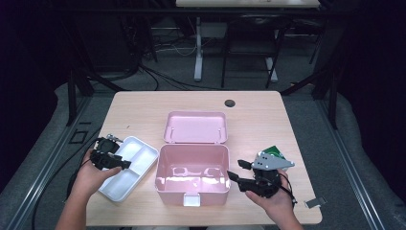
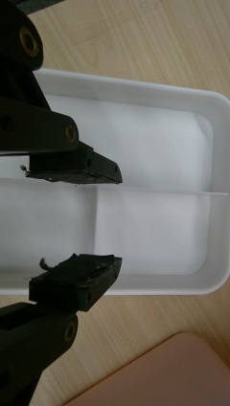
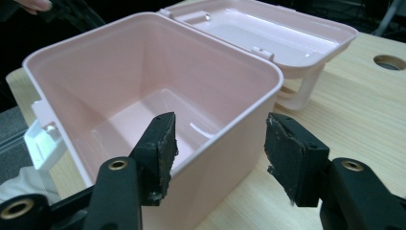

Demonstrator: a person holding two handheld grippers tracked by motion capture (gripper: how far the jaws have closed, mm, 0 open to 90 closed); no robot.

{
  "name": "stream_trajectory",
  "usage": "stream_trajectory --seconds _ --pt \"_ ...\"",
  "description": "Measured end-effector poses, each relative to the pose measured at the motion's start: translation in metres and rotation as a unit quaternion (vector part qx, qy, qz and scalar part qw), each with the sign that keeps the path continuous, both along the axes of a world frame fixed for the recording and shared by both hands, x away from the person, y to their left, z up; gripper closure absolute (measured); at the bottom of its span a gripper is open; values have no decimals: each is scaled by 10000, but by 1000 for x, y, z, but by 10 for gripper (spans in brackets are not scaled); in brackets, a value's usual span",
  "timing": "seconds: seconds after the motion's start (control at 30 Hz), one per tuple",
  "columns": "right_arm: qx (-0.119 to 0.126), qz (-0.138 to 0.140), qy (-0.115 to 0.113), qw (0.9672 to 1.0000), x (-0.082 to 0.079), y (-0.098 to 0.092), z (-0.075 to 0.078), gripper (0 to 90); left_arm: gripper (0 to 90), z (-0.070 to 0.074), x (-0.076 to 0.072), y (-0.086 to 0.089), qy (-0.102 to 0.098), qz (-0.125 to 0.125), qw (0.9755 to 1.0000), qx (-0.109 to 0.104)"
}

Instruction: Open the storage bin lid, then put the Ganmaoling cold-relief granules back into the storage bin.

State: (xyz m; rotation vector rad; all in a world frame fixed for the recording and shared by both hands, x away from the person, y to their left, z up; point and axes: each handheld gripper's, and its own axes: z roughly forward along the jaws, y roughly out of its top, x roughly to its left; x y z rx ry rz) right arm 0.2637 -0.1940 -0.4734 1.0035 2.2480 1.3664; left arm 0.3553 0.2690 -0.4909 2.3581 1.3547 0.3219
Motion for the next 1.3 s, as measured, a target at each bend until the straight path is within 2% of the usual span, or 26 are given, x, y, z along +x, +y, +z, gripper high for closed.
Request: stream_trajectory --seconds 0.03,0.13,0.23,0.37,0.4,0.47,0.5,0.53,0.57,0.6,0.63,0.67,0.7,0.73,0.77,0.8,0.83,0.9,0.93,1.0,1.07,1.1,1.13,1.2,1.3 --pt "0 0 0 10000 0 0 0 439 539 0 0 0 0 0 10000 0" --pt "-176 -156 -9 9997 4 -5 1 441 545 3 -5 -8 -168 -292 9994 107" --pt "-170 -150 92 9997 7 -9 1 432 545 6 -8 -11 -121 -333 9992 166" --pt "-337 -193 340 9987 15 -13 2 407 529 10 -13 -10 -105 -303 9993 206" --pt "-434 -211 402 9980 16 -13 3 398 529 10 -14 -10 -121 -309 9992 203" --pt "-778 -359 523 9949 22 -14 5 384 496 11 -14 -9 -106 -270 9994 172" --pt "-778 -359 523 9949 22 -14 5 384 496 11 -15 -8 -84 -261 9995 149" --pt "-902 -387 639 9931 28 -15 6 371 485 11 -15 -8 -90 -265 9995 138" --pt "-902 -387 639 9931 28 -15 6 371 485 11 -15 -7 1 -216 9997 72" --pt "-1006 -417 768 9911 36 -18 8 346 505 11 -16 -5 97 -215 9997 -3" --pt "-1006 -417 768 9911 36 -18 8 346 505 11 -16 -5 97 -215 9997 -3" --pt "-1214 -490 927 9871 43 -20 12 332 505 12 -16 -5 125 -201 9997 -17" --pt "-1214 -490 927 9871 43 -20 12 332 505 12 -17 -4 152 -201 9997 -54" --pt "-1334 -552 987 9846 50 -22 16 330 504 15 -18 -3 166 -182 9996 -135" --pt "-1334 -552 987 9846 50 -22 16 330 500 15 -18 -3 166 -182 9996 -135" --pt "-1587 -642 1120 9789 55 -23 20 303 494 16 -18 -3 146 -174 9996 -146" --pt "-1587 -642 1120 9789 55 -23 20 303 494 17 -19 -2 119 -157 9997 -153" --pt "-1800 -674 1220 9737 61 -25 22 288 484 21 -20 -1 54 -128 9997 -200" --pt "-1988 -743 1335 9681 68 -27 23 287 483 23 -21 -1 -5 -137 9995 -282" --pt "-2091 -781 1492 9633 74 -30 22 287 476 26 -22 0 -40 -126 9994 -330" --pt "-2250 -760 1689 9566 80 -32 21 287 474 27 -22 -1 -53 -128 9994 -328" --pt "-2250 -760 1689 9566 80 -32 21 287 474 27 -22 -1 -53 -128 9994 -328" --pt "-2357 -809 1759 9523 85 -34 19 288 474 27 -22 -2 -40 -138 9994 -319" --pt "-2356 -824 1789 9517 87 -35 19 292 474 27 -23 -2 -31 -141 9994 -322" --pt "-2418 -911 1945 9463 94 -36 18 295 474 29 -24 -2 -55 -155 9993 -340"
